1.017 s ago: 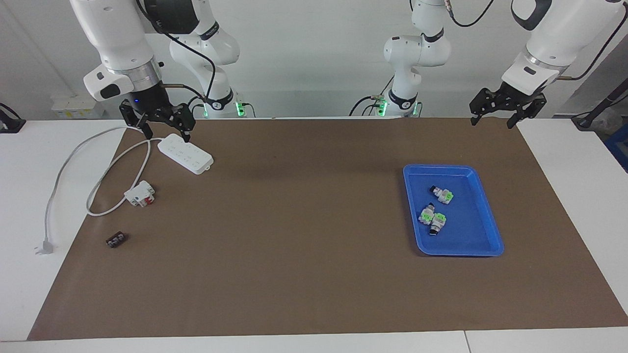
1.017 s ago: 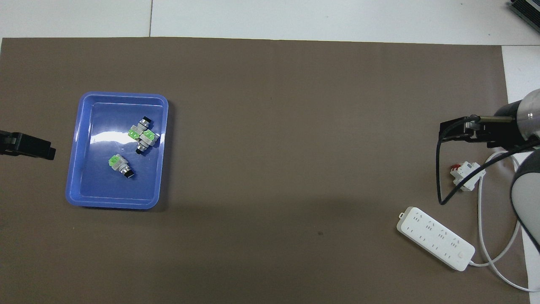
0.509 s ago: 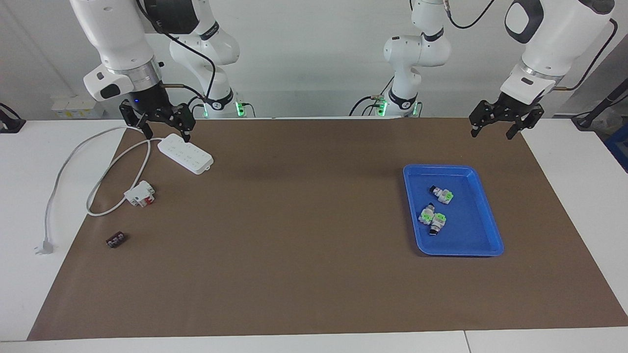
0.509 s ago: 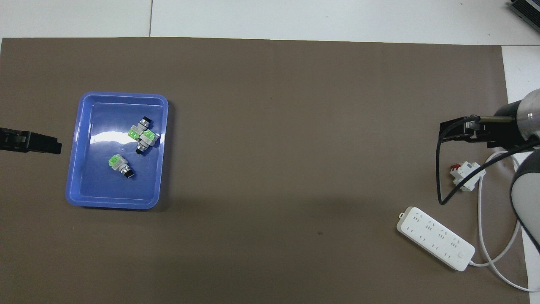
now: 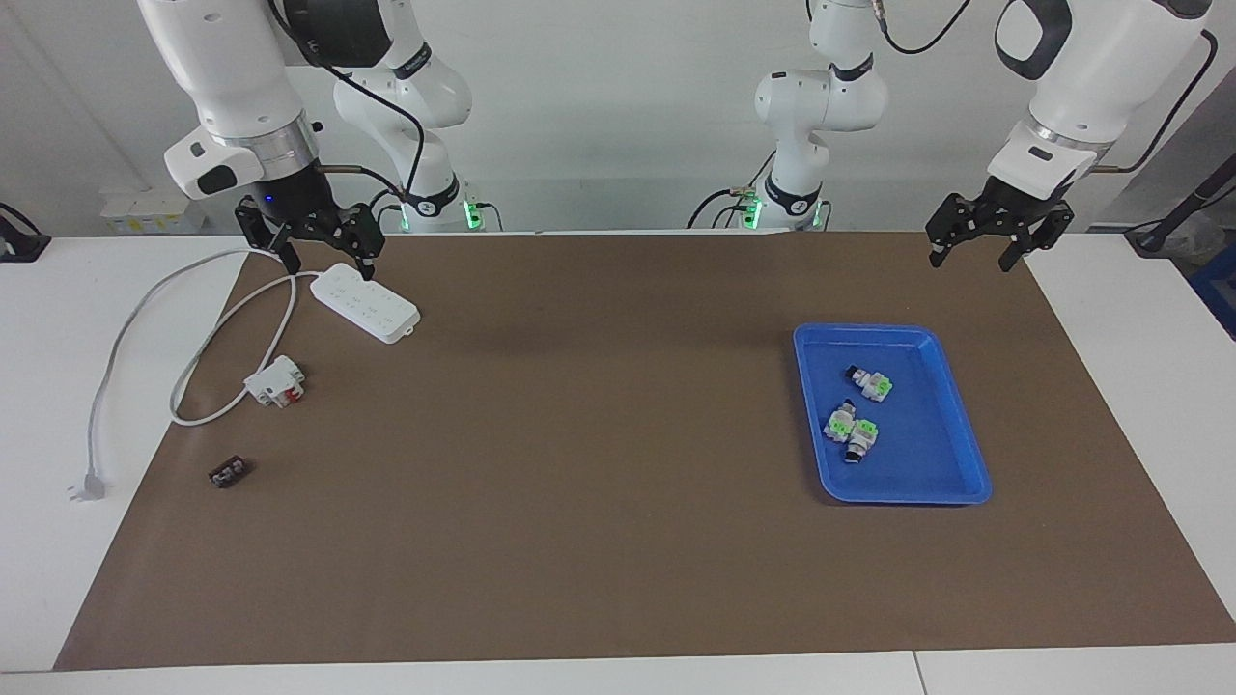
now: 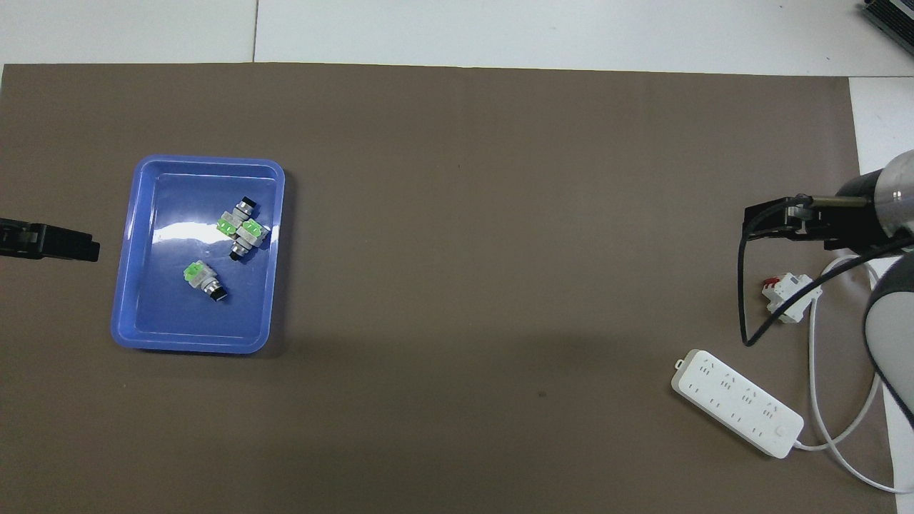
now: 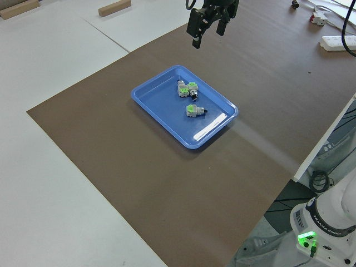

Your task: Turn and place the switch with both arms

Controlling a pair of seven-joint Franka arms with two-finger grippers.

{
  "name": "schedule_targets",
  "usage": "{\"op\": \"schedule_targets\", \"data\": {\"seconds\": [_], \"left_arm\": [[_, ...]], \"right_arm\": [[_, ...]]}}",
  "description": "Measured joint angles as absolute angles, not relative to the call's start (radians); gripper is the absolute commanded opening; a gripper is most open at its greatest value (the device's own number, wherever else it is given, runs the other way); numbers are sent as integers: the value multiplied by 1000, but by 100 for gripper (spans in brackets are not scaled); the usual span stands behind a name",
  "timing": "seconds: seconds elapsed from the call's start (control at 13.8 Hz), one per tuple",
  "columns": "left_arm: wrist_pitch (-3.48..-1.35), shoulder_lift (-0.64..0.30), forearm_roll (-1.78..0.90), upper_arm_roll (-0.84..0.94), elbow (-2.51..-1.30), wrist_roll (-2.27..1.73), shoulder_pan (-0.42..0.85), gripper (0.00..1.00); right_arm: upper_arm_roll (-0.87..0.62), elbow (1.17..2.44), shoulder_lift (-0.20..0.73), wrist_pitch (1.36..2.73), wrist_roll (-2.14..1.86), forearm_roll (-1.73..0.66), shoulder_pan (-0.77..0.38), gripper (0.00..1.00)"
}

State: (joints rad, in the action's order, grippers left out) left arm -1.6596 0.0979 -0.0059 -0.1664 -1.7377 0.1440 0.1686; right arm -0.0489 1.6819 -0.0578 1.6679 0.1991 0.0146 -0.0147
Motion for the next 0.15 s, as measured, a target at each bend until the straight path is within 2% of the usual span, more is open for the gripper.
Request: {"op": "schedule_targets", "data": {"seconds": [0.15], "left_arm": [[-1652,98,-5,-167,-1738,143,166,99]], "right_arm": [[-49,1682,-58,1668,199,15,-15,100]]}}
